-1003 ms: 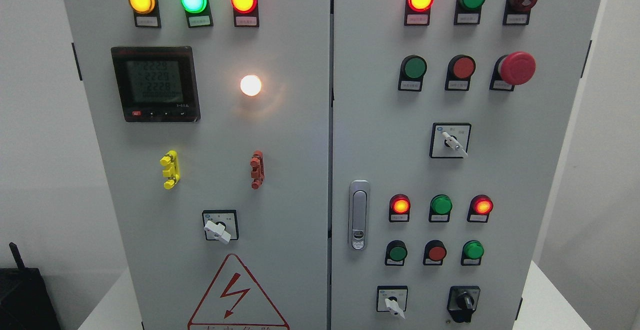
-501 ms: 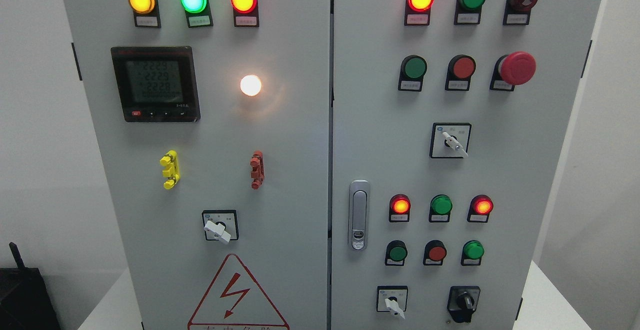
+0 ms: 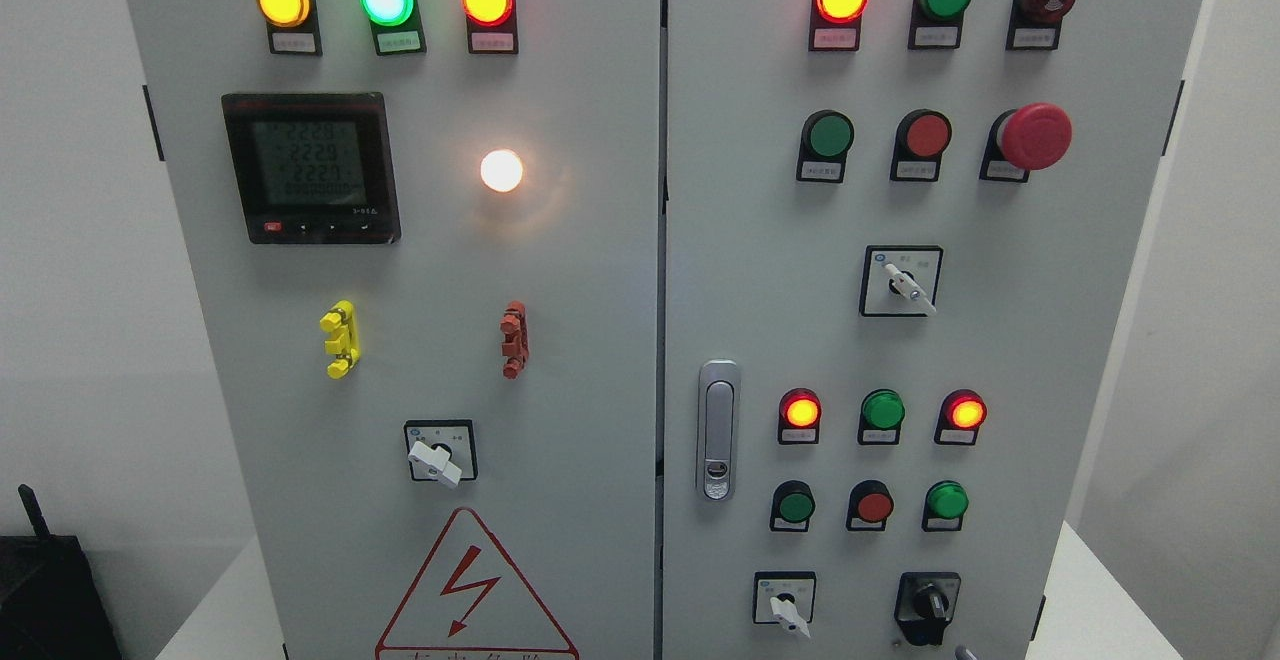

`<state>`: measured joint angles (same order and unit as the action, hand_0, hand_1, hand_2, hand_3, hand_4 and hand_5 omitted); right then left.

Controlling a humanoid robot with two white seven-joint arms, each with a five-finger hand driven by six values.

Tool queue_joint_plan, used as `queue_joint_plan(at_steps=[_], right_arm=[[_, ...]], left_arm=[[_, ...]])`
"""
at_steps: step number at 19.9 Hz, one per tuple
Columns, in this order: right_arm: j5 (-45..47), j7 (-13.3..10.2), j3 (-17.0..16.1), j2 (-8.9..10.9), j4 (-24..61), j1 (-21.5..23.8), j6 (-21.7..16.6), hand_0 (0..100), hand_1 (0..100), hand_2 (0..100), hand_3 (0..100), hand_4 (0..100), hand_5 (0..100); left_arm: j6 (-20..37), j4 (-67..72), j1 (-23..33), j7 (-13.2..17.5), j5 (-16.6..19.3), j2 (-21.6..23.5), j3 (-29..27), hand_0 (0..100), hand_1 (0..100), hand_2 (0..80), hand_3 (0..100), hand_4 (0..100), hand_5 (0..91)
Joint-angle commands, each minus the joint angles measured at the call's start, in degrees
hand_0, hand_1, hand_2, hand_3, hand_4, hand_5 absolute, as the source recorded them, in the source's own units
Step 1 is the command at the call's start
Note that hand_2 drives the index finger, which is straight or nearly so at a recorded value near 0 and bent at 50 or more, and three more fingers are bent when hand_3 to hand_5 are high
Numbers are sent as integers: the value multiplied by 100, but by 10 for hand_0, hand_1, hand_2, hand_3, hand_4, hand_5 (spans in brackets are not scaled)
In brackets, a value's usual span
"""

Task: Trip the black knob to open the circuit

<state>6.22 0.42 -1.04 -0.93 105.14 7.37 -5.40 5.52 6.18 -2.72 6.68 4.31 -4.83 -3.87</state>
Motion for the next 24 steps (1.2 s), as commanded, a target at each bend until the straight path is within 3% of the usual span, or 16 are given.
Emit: queue_joint_plan(at_steps=[1, 24], right_arm=[[-15, 11, -89, -126, 42, -60, 3, 0, 20, 49, 1000, 1000, 998], [11, 29, -81, -118, -195, -236, 74, 0, 15, 61, 1000, 1000, 998]], left_arm=[[1, -152, 0, 0, 0, 0, 0, 120, 389, 0, 0, 0, 0], [1, -152, 0, 0, 0, 0, 0, 120, 389, 0, 0, 0, 0]])
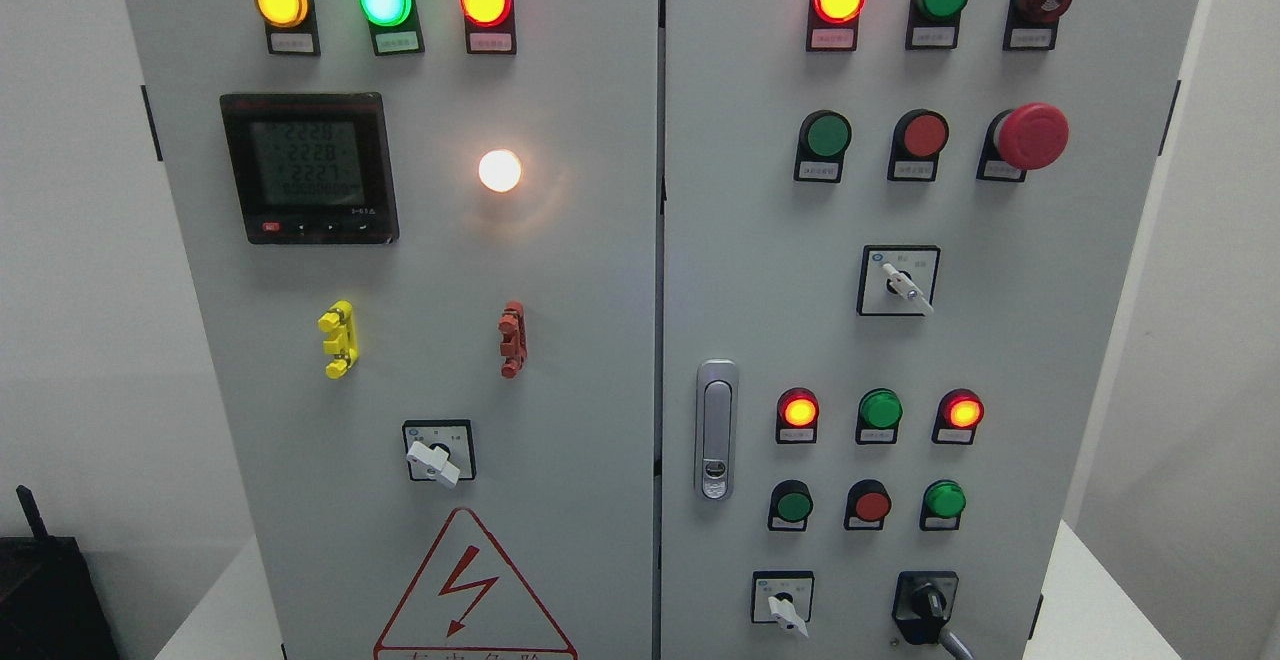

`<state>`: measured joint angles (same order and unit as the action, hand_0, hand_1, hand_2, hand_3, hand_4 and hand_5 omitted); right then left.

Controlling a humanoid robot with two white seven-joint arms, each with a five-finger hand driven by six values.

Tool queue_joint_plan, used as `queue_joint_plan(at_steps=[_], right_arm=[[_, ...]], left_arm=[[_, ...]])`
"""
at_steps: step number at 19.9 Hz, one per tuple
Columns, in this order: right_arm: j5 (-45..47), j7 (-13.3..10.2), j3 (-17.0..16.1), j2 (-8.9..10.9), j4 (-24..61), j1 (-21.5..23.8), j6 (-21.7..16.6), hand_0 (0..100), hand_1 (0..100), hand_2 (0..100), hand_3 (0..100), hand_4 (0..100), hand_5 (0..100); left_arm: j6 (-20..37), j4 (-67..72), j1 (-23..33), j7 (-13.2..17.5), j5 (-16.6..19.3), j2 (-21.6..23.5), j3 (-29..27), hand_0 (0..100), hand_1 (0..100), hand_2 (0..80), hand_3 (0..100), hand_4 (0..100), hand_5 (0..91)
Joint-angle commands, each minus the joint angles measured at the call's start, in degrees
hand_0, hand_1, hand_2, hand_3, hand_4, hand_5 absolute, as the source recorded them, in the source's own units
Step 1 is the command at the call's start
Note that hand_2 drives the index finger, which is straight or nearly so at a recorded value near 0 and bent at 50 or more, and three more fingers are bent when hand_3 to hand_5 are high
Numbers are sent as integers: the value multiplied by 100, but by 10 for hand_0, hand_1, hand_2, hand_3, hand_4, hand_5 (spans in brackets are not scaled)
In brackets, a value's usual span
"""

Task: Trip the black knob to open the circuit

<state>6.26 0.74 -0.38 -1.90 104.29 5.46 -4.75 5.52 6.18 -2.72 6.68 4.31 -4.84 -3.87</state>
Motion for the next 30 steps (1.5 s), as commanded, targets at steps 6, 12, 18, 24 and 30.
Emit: queue_joint_plan(at_steps=[6, 12, 18, 24, 30], right_arm=[[15, -4, -146, -12, -181, -98, 9, 0, 15, 62, 1000, 1000, 998], [15, -4, -146, -21, -172, -97, 9, 0, 14, 63, 1000, 1000, 998], [15, -4, -137, -30, -128, -97, 9, 0, 13, 63, 1000, 1000, 998], [24, -4, -76, -39, -84, -89, 9, 0, 9, 65, 1000, 1000, 998], [24, 5, -14, -83, -67, -89, 9, 0, 6, 66, 1000, 1000, 997]], left_arm=[[-7, -144, 0, 0, 0, 0, -8, 120, 389, 0, 0, 0, 0], [1, -144, 0, 0, 0, 0, 0, 120, 389, 0, 0, 0, 0], [1, -144, 0, 0, 0, 0, -8, 120, 389, 0, 0, 0, 0], [1, -144, 0, 0, 0, 0, 0, 120, 389, 0, 0, 0, 0], [1, -144, 0, 0, 0, 0, 0, 120, 389, 0, 0, 0, 0]])
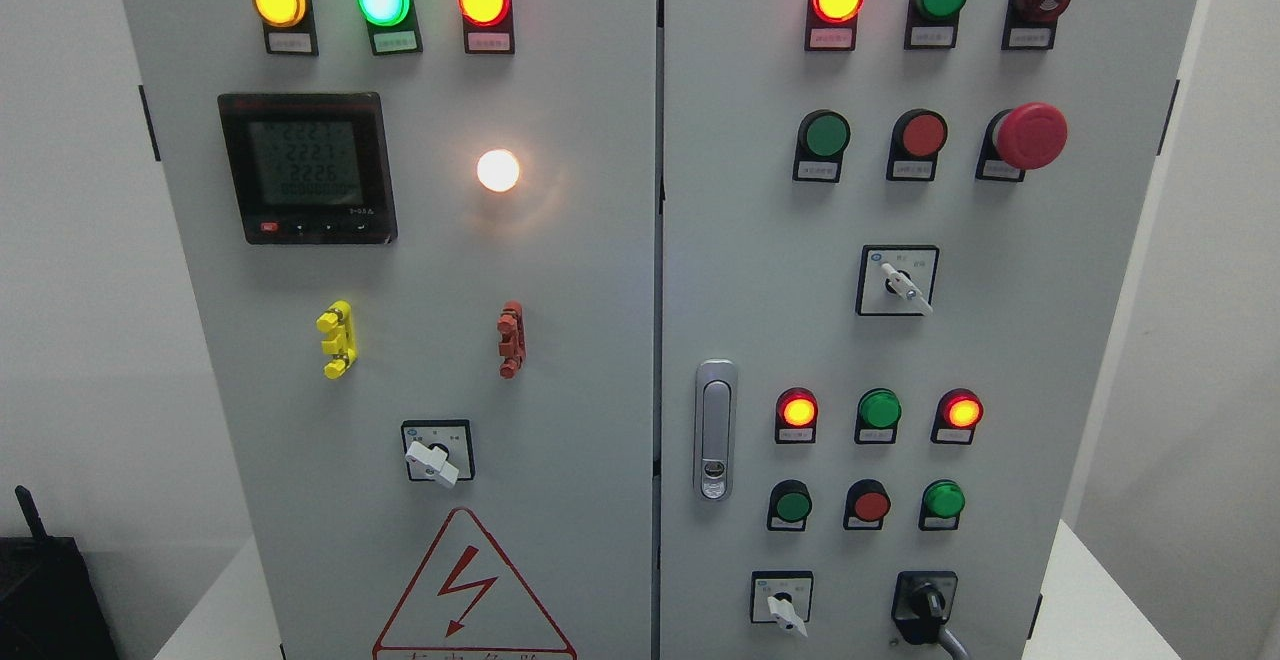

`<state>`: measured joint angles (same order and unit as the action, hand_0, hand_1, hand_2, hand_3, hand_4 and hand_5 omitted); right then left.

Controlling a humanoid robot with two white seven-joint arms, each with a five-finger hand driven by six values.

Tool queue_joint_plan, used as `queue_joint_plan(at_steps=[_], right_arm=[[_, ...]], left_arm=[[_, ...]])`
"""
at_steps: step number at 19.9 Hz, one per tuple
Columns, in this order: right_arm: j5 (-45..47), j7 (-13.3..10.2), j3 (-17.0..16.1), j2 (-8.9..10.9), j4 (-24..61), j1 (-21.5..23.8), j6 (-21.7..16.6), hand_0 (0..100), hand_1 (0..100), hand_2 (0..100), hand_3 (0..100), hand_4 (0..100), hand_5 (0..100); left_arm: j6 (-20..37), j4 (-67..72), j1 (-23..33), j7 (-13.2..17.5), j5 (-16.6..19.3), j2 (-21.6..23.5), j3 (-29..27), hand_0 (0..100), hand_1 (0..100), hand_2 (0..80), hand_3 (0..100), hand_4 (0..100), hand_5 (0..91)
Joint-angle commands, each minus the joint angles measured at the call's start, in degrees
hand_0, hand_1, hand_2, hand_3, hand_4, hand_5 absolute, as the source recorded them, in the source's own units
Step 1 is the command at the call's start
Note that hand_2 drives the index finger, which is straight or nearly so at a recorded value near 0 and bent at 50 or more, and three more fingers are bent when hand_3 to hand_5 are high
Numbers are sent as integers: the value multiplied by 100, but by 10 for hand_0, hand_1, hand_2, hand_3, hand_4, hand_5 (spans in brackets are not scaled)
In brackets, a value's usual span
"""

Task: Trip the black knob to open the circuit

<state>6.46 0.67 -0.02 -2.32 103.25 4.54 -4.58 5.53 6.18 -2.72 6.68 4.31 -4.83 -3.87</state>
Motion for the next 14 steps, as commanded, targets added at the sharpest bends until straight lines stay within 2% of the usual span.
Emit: queue_joint_plan(at_steps=[1, 14], right_arm=[[-4, 12, -33, -40, 37, 3, -8, 0, 5, 66, 1000, 1000, 997], [-4, 21, 125, -84, 37, 29, -8, 0, 0, 67, 1000, 1000, 997]], left_arm=[[0, -144, 0, -1, 0, 0, 1, 120, 389, 0, 0, 0, 0], [0, -144, 0, -1, 0, 0, 1, 120, 389, 0, 0, 0, 0]])
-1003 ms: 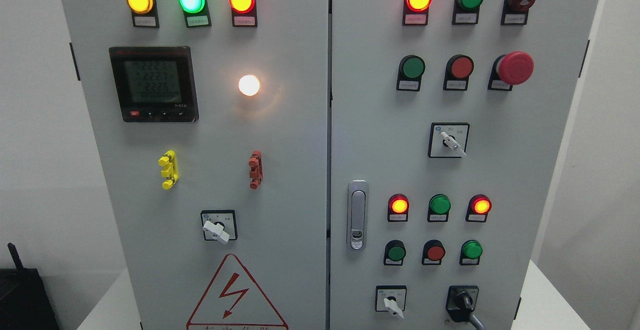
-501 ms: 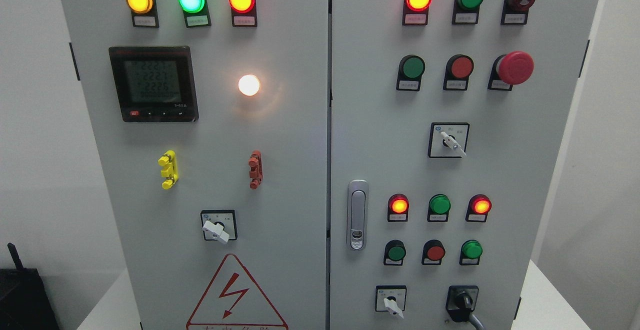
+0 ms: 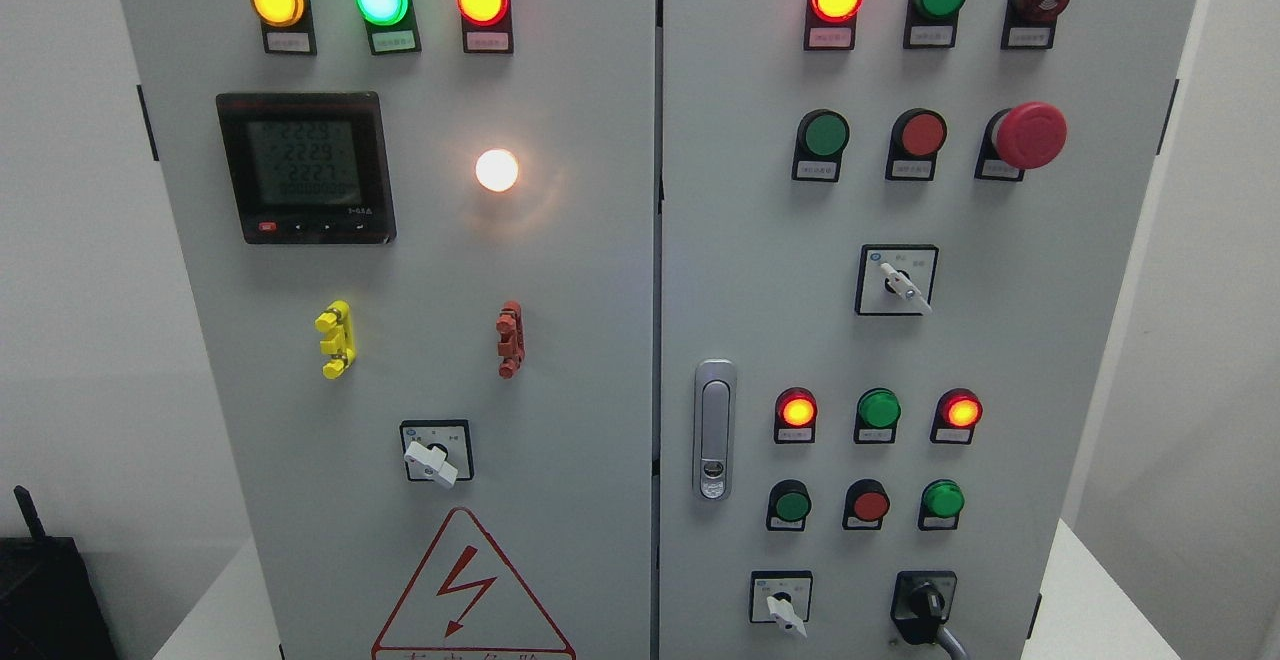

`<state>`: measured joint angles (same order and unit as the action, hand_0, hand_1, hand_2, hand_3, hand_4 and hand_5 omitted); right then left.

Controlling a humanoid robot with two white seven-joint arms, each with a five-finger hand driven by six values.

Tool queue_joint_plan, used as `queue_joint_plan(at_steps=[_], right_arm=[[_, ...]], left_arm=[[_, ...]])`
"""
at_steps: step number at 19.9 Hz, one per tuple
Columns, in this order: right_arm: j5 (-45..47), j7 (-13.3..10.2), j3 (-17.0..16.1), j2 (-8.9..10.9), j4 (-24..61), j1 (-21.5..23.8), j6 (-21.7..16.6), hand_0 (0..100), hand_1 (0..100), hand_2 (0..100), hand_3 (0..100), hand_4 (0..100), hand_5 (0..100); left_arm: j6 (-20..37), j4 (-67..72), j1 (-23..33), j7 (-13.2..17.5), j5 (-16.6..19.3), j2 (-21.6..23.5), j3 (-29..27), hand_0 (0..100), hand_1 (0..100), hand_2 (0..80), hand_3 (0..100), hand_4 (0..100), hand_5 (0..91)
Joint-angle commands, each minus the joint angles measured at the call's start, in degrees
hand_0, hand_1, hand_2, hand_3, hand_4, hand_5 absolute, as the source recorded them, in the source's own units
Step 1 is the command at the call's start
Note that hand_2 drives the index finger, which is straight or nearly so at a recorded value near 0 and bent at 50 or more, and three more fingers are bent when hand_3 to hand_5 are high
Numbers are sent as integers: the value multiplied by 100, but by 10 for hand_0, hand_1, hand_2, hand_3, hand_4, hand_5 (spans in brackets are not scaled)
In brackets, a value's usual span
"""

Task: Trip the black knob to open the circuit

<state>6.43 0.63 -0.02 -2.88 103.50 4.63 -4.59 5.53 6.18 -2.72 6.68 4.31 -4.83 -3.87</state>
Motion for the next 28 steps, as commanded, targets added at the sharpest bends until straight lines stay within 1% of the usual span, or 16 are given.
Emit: queue_joint_plan(at_steps=[1, 25, 28], right_arm=[[-1, 25, 134, -29, 12, 20, -7, 0, 0, 67, 1000, 1000, 997], [7, 60, 195, -72, 21, 11, -7, 0, 0, 69, 1000, 1000, 997], [7, 77, 265, -73, 21, 11, -7, 0, 0, 69, 1000, 1000, 997]], left_arm=[[0, -143, 0, 0, 0, 0, 0, 120, 389, 0, 0, 0, 0], [0, -143, 0, 0, 0, 0, 0, 120, 389, 0, 0, 0, 0], [-8, -143, 0, 0, 0, 0, 0, 120, 389, 0, 0, 0, 0]])
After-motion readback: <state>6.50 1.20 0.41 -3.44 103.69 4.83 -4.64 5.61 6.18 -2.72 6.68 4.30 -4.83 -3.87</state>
